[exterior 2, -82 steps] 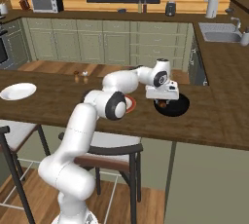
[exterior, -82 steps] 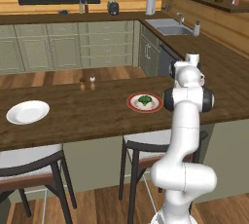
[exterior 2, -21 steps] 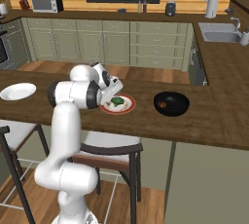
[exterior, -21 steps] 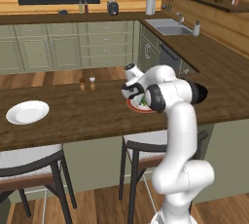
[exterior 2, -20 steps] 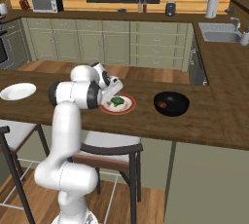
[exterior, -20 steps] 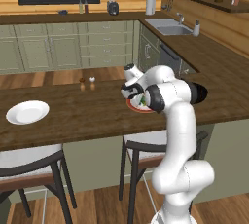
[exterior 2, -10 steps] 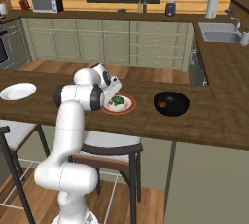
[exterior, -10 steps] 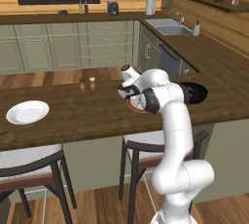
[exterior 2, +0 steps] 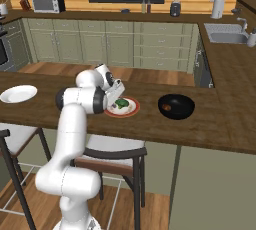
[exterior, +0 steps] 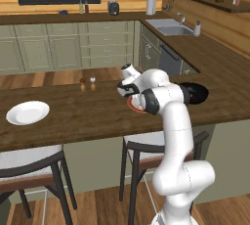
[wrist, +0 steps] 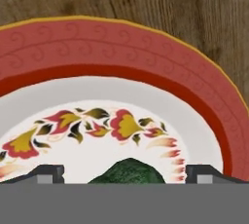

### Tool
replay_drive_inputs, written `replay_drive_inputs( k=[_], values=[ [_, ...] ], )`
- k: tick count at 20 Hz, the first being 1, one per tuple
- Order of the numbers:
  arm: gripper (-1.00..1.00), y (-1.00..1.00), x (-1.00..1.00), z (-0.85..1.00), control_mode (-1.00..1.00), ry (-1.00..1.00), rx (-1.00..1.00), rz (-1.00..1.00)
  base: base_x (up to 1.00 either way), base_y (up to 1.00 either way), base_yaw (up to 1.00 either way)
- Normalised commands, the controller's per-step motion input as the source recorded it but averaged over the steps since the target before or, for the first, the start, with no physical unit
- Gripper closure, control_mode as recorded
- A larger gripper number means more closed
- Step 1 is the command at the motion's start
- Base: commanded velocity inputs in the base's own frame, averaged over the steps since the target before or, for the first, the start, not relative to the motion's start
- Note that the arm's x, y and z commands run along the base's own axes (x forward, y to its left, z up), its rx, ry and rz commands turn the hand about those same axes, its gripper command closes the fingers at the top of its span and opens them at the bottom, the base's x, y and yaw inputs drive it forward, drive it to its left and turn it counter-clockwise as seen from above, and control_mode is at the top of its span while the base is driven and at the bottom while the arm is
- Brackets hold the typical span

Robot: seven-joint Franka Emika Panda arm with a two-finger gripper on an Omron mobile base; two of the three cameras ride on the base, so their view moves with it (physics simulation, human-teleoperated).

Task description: Pick the chicken drumstick and broccoli from their plates and place them in the bowl. Then put the bowl in the fridge.

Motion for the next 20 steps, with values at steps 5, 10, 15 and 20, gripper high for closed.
replay_drive_inputs(
  k=[5, 10, 15, 20],
  values=[
    [-1.0, -0.15, -0.22, 0.0, -1.0, 0.0, -0.03, 0.0, 0.0, 0.0, 0.0],
    [-1.0, -0.14, -0.12, -0.01, -1.0, 0.0, -0.03, 0.0, 0.0, 0.0, 0.0],
    [1.0, -0.2, 0.0, -0.05, -1.0, 0.0, -0.03, 0.0, 0.0, 0.0, 0.0],
    [1.0, -0.53, -0.05, 0.24, -1.0, -0.04, -0.01, 0.0, 0.0, 0.0, 0.0]
  ],
)
